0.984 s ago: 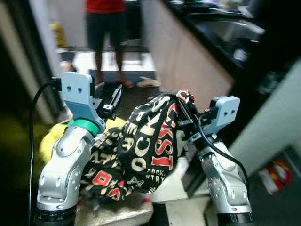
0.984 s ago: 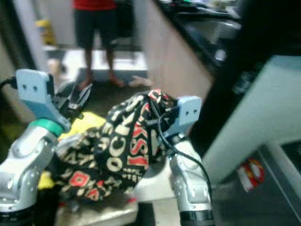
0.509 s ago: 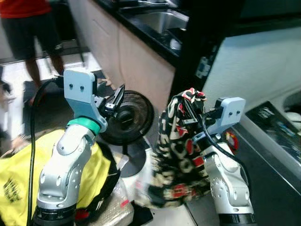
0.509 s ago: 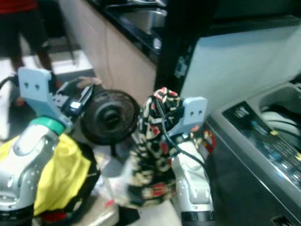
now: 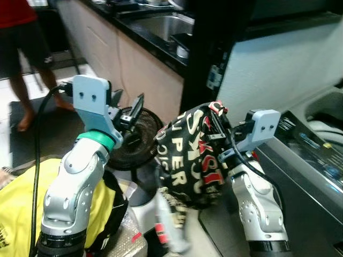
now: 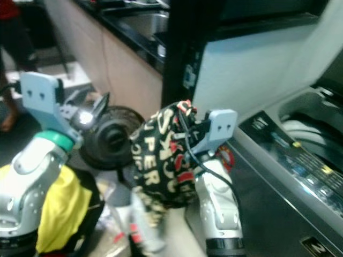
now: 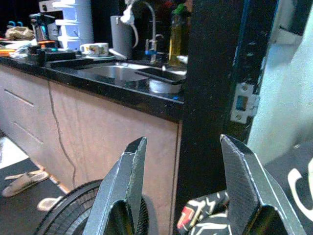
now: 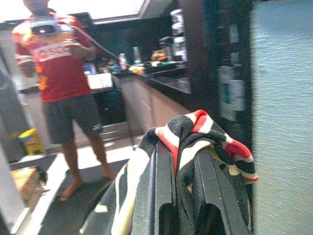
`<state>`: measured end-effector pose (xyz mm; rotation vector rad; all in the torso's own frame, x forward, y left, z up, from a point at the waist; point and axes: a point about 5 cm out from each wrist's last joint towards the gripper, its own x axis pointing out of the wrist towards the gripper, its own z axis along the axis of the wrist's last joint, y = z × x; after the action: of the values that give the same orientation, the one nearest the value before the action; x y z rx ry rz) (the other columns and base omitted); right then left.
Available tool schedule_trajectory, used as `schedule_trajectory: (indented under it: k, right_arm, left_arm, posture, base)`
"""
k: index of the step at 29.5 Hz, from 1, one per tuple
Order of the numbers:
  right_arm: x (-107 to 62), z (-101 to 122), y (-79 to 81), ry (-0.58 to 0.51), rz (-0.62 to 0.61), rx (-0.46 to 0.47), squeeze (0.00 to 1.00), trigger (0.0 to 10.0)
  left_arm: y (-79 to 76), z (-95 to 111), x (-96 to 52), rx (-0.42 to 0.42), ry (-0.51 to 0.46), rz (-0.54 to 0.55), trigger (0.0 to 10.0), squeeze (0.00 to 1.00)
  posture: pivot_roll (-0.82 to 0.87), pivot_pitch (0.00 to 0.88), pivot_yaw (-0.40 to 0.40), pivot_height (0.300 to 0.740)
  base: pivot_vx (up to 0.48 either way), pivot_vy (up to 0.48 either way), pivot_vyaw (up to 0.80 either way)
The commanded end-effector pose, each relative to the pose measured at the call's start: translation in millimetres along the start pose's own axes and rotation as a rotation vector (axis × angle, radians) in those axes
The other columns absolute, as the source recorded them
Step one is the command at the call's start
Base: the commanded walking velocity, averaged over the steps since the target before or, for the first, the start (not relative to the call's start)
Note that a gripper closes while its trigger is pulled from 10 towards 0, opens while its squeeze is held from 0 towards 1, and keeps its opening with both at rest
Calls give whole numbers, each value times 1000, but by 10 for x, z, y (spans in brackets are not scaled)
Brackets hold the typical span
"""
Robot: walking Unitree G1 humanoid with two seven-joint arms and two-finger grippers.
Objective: Clothes washing
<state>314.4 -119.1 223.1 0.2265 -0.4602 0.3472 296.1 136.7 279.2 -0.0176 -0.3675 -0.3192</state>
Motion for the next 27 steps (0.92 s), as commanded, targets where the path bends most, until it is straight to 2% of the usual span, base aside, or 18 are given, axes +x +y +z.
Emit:
schedule_trajectory:
  k: [1, 20, 23, 27]
  right_arm:
    - [21, 39, 11, -29, -1, 8, 0, 10000]
    - [20, 27, 9, -32, -14, 12, 0, 10000]
    - [27, 22, -9, -25, -27, 19, 0, 10000]
    - [35, 18, -19, -25, -38, 36, 0, 10000]
  left_arm:
    - [-4, -2, -6, 4, 7, -2, 10000, 0]
    - [-10, -2, -4, 7, 17, -7, 10000, 0]
    - [-9, -2, -3, 7, 19, -7, 10000, 0]
    - [-9, -3, -6, 7, 21, -7, 10000, 0]
  posture:
    - [71, 0, 9, 740]
    - [71, 0, 13, 740]
    - [72, 0, 13, 740]
    - [72, 0, 13, 740]
  base:
    - [0, 0, -800]
    - [0, 0, -800]
    - [0, 0, 0]
    - [0, 0, -800]
